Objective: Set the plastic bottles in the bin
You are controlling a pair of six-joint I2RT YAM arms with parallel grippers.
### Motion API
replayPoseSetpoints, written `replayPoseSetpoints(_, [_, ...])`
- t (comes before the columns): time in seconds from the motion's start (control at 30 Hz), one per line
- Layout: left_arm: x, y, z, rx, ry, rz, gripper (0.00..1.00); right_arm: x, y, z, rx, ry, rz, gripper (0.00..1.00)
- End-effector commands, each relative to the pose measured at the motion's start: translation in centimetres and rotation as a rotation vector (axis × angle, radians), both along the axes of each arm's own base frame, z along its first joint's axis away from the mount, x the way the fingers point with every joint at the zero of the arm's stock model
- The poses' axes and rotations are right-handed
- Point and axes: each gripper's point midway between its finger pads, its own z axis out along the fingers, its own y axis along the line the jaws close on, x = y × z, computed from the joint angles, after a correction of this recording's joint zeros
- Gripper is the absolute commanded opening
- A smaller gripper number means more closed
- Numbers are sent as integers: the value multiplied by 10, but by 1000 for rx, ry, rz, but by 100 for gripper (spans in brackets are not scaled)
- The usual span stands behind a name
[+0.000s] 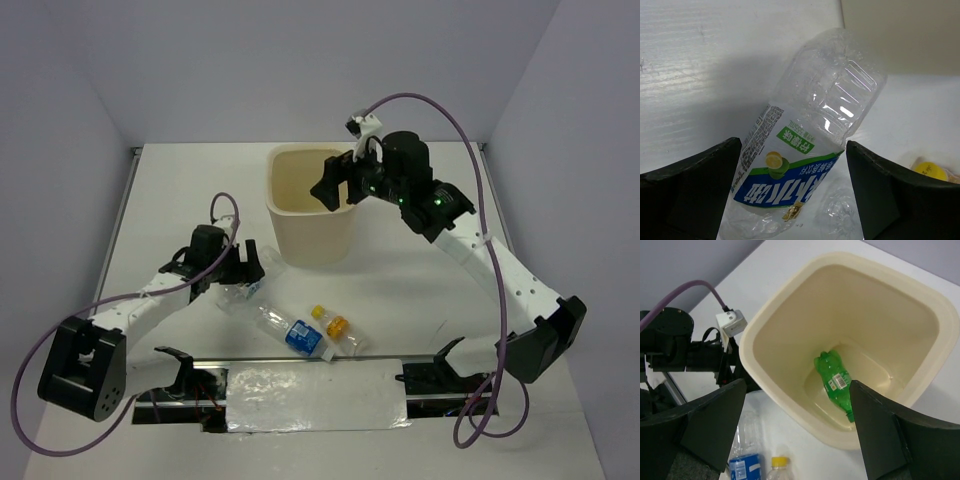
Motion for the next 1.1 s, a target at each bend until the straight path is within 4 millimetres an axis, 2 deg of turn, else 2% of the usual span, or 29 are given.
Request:
replayPoseSetpoints(0.0, [-1,-1,-9,28,21,22,99,-14,-13,17,35,-56,5,91])
replayPoseSetpoints(0.03, [-2,-3,-11,34,24,17,99,-14,-18,8,25,-40,-7,91])
replayPoseSetpoints(0.1, [-6,-6,-16,49,40,12,99,-22,-26,7,26,-45,-15,91])
replayPoseSetpoints(0.13, [-9,-11,-18,52,49,-4,99,-22,-31,-3,16,-26,-29,91])
replayPoseSetpoints(0.2, [-12,-12,-22,76,61,0,99,-29,-40,-4,22,-32,-45,91])
replayPoseSetpoints(0.27, [-18,-19,-25,81,77,-25,99,-30,-49,-14,13,-17,-79,91])
replayPoseSetpoints(0.33, [-16,-14,-24,113,68,-2,99,-34,-57,-13,26,-27,-101,91])
replayPoseSetpoints(0.43, [-11,-5,-14,146,53,47,85,-40,-64,-12,41,-34,-119,91])
replayPoseSetpoints(0.47, [-6,-4,-4,143,29,70,73,-40,-66,-11,45,-41,-128,91])
replayPoseSetpoints(0.5, [-3,3,1,166,11,106,66,-41,-68,-15,45,-34,-134,91])
replayPoseSetpoints(0.53, [-2,7,7,167,11,143,64,-44,-71,-12,50,-44,-141,91])
replayPoseSetpoints(0.57, [0,11,20,163,-20,177,61,-43,-75,-18,47,-32,-164,91])
replayPoseSetpoints(0.6, [4,22,27,192,-44,240,61,-42,-78,-20,49,-27,-178,91])
replayPoseSetpoints(0.67, [6,33,52,184,-86,325,62,-44,-86,-30,46,-2,-208,91])
replayPoseSetpoints(0.73, [16,47,90,185,-178,428,64,-46,-96,-33,52,-1,-242,91])
replayPoseSetpoints(0.77, [19,52,104,185,-207,452,64,-45,-103,-42,49,17,-266,91])
replayPoseSetpoints(0.8, [28,52,134,169,-274,456,65,-46,-107,-44,52,19,-275,91])
replayPoseSetpoints(0.83, [33,52,154,154,-321,456,65,-50,-111,-41,64,9,-279,91])
replayPoseSetpoints(0.87, [37,49,173,140,-358,449,66,-51,-117,-51,59,21,-290,91])
replayPoseSetpoints(0.9, [45,47,211,123,-438,428,66,-54,-118,-53,61,23,-284,91])
replayPoseSetpoints(0.93, [49,43,228,110,-476,410,66,-56,-122,-55,56,13,-292,91])
replayPoseSetpoints(1.0, [66,27,284,51,-646,327,66,-62,-138,-62,48,-8,-345,91])
replayPoseSetpoints(1.07, [74,7,320,-9,-752,241,68,-65,-147,-62,40,-17,-375,91])
